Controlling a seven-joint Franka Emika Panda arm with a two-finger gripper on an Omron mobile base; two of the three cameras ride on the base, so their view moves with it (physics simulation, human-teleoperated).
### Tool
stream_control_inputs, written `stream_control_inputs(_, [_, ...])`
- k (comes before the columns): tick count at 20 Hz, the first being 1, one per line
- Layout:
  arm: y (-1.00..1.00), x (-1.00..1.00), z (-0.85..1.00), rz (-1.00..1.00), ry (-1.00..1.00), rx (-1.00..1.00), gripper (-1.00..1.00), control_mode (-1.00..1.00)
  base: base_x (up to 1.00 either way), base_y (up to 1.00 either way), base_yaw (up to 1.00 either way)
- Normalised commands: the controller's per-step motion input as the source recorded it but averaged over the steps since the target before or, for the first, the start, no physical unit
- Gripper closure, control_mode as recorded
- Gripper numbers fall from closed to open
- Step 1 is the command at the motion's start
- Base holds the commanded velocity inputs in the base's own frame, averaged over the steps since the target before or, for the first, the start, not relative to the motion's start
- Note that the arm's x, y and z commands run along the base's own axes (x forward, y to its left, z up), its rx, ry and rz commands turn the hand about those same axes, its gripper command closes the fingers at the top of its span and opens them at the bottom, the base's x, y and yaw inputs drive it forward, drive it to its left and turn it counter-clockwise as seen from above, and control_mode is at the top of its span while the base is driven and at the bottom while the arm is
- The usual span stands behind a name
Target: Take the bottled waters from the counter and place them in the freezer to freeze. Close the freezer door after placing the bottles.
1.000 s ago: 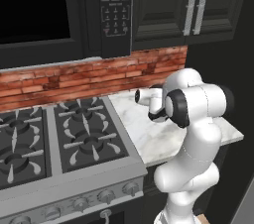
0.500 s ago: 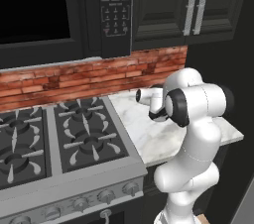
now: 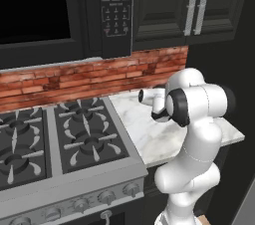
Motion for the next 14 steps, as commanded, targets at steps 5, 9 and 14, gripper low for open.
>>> stream_control_inputs(5, [-0.08,0.0,0.0,0.0,0.0,0.0,-1.0,-1.0,0.0,0.0,0.0])
stream_control_inputs(9, [-0.08,0.0,0.0,0.0,0.0,0.0,-1.0,-1.0,0.0,0.0,0.0])
stream_control_inputs(14, [-0.07,0.0,0.0,0.0,0.0,0.0,-1.0,-1.0,0.0,0.0,0.0])
